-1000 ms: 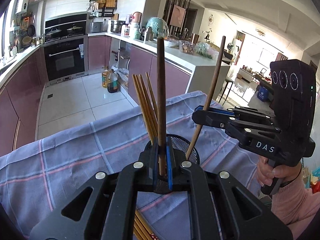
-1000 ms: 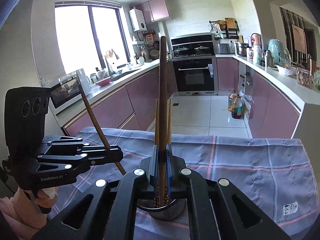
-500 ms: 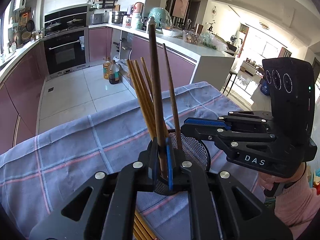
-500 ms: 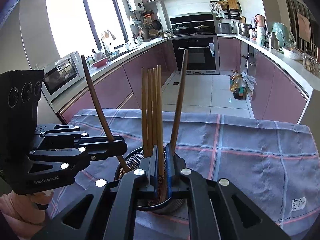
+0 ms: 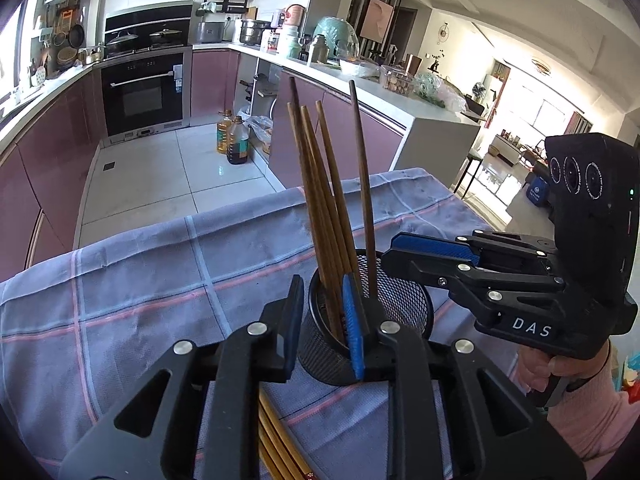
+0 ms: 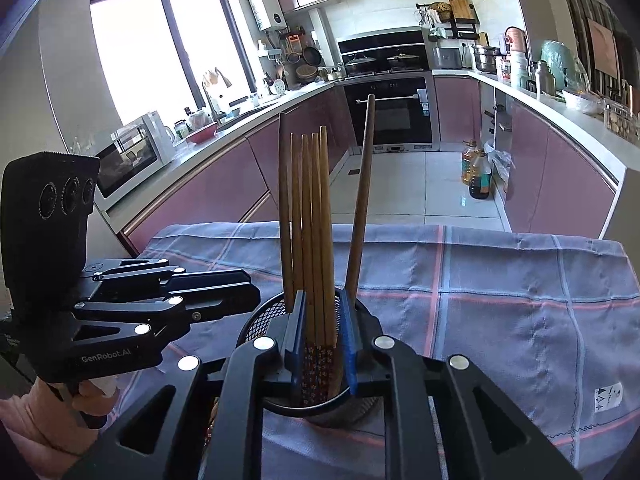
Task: Organize utensils
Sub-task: 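Withdraw both open tools from the cup back over the remaining chopsticks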
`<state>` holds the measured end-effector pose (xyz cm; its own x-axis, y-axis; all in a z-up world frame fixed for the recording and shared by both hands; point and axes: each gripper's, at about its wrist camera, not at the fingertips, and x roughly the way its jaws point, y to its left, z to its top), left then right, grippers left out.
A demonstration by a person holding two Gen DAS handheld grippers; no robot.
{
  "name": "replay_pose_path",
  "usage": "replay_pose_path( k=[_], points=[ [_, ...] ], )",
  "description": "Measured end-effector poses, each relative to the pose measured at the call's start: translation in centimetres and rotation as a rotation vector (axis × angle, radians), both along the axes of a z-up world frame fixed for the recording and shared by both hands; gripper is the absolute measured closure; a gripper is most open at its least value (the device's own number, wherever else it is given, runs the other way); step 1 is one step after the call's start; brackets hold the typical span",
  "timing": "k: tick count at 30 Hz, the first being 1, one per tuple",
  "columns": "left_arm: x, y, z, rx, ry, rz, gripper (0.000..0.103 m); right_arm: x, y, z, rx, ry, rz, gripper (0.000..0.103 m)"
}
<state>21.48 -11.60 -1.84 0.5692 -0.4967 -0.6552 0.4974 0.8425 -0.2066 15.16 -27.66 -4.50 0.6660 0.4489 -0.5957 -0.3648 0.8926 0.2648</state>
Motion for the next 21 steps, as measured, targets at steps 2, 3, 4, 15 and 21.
replay_pose_path(
  k=[2, 3, 4, 15, 21],
  points=[
    [-0.6, 0.8, 0.2, 0.001, -0.024, 0.025, 0.071, -0.5, 0.0, 0.2, 0.004, -0.011, 0.004, 0.081],
    [-1.1, 1.2, 0.3, 0.004, -0.041, 0.044, 0.069, -1.0, 0.1, 0.3, 0.002, -0.023, 0.006, 0.075],
    [-1.5, 1.6, 0.4, 0.005, -0.056, 0.054, 0.068, -1.4, 0.1, 0.4, -0.001, -0.035, 0.008, 0.068],
    [-7.1, 7.4, -1.0, 0.029, -0.14, 0.171, 0.036, -7.3, 2.9, -0.1, 0.017, -0.096, 0.131, 0.054],
    [-8.7, 8.5, -4.6, 0.113, -0.078, 0.205, 0.036, -7.6, 5.8, -4.7, -0.025, 0.025, 0.158, 0.054]
  ],
)
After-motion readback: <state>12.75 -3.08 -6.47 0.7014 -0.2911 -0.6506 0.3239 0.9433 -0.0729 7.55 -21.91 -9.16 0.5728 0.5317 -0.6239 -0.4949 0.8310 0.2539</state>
